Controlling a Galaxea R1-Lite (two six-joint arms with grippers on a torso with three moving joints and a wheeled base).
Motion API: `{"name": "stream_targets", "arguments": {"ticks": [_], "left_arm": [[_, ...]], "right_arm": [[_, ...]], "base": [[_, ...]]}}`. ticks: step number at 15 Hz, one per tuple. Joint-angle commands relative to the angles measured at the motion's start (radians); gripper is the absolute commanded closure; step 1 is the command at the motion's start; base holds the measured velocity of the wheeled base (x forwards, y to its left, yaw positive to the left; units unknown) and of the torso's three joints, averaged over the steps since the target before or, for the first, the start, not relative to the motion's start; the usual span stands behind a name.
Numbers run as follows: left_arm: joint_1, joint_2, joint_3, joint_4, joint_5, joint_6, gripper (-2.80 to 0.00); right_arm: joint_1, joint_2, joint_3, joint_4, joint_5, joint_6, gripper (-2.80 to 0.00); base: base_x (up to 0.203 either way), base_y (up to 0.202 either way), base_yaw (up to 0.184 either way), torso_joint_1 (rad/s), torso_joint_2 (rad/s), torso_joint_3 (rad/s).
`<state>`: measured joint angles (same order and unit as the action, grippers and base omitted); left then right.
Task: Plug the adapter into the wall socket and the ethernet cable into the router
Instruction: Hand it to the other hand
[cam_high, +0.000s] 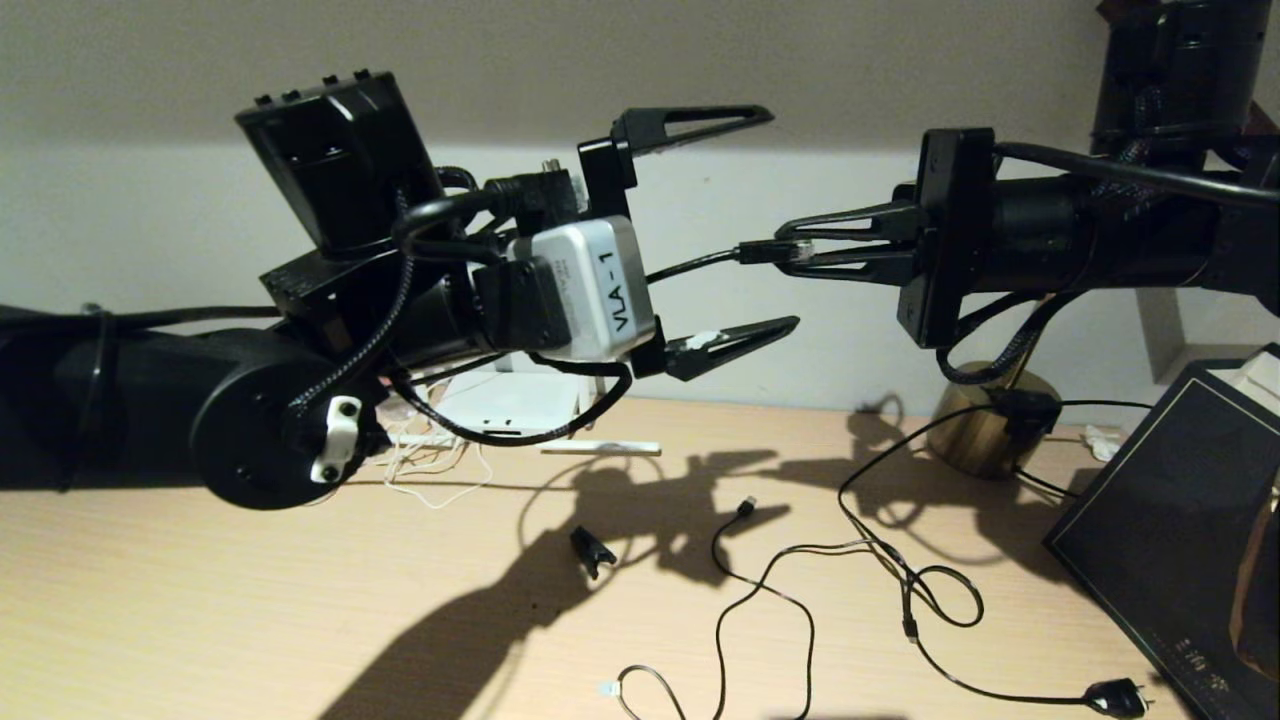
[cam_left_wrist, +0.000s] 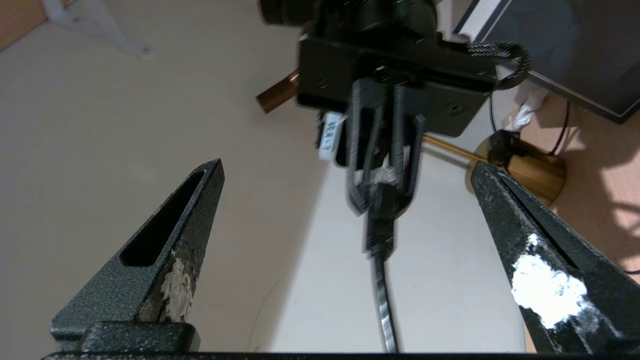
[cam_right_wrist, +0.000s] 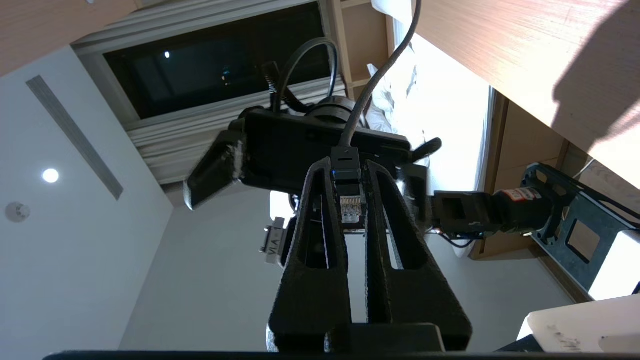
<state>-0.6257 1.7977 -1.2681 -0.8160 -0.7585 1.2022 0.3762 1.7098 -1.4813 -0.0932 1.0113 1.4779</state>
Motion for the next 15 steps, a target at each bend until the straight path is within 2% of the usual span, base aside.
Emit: {"name": "stream_targets", "arguments": {"ticks": [1,5,11,15], "left_arm": [[-0.002,0.008,-0.001,-0.006,-0.004,0.01,-2.8],[0.0,0.003,0.005,-0.007,-0.009,0.013,-2.8],[0.034,0.002,0.012,-0.006,-0.093,0.013,-2.8],[0.044,0.003,0.015,-0.008,-0.096,0.014,-2.8]], "right_arm": [[0.003,-0.004,0.002,0.0,0.017,0.009,0.0],[0.003,-0.02,0.014,0.0,0.03,0.009,0.0],[0.003,-0.029,0.03,0.0,0.043,0.007,0.0],[0.003,-0.03,0.038,0.0,0.067,0.004,0.0]], "base": [[0.0,0.0,0.0,0.0,0.0,0.0],[0.0,0.0,0.0,0.0,0.0,0.0],[0.0,0.0,0.0,0.0,0.0,0.0],[0.0,0.0,0.0,0.0,0.0,0.0]]}}
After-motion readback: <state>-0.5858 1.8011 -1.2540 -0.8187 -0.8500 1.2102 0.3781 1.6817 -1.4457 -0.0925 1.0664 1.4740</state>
